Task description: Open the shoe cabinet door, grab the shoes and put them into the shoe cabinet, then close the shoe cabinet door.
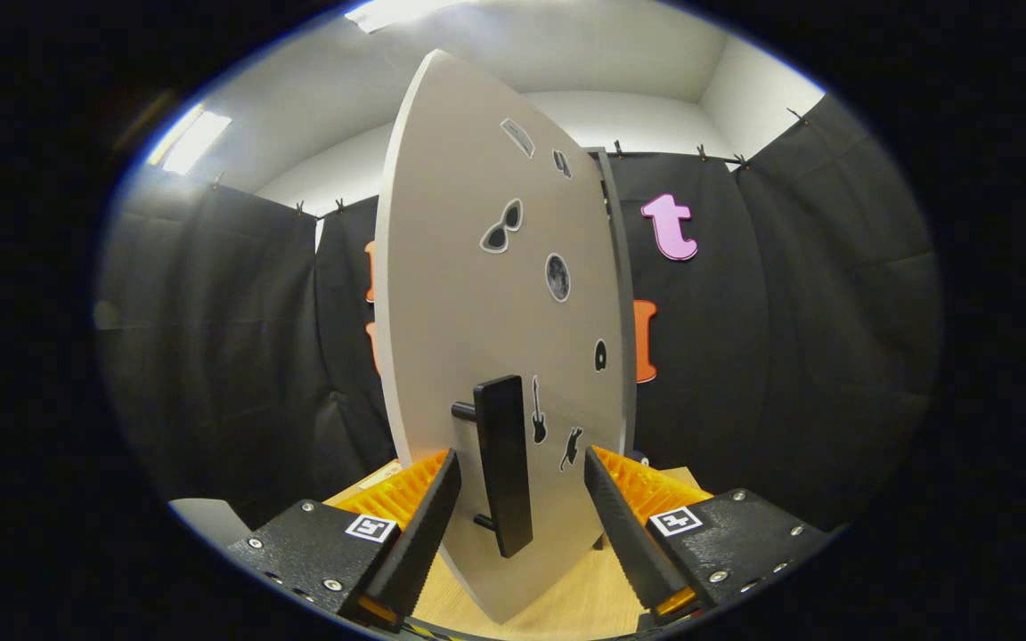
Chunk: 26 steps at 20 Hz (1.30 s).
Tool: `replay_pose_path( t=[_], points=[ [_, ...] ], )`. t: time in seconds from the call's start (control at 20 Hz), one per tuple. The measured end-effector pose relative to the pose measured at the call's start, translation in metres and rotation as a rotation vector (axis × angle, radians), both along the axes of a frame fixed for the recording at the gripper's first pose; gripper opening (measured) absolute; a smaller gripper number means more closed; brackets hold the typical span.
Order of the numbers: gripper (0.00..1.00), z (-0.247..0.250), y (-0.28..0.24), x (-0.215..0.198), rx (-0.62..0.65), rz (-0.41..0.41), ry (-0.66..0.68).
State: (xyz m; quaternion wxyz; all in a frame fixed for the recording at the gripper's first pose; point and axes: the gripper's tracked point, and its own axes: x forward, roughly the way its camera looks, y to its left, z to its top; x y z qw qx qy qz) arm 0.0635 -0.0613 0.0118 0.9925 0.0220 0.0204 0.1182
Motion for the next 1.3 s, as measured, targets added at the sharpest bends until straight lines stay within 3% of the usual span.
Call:
replay_pose_path(
  t=[0.6,1.3],
  points=[
    [0.90,-0.019,0.029,0.020,0.025,0.152,0.026],
    [0.95,-0.022,0.079,0.066,-0.049,0.131,0.002]
  ],
)
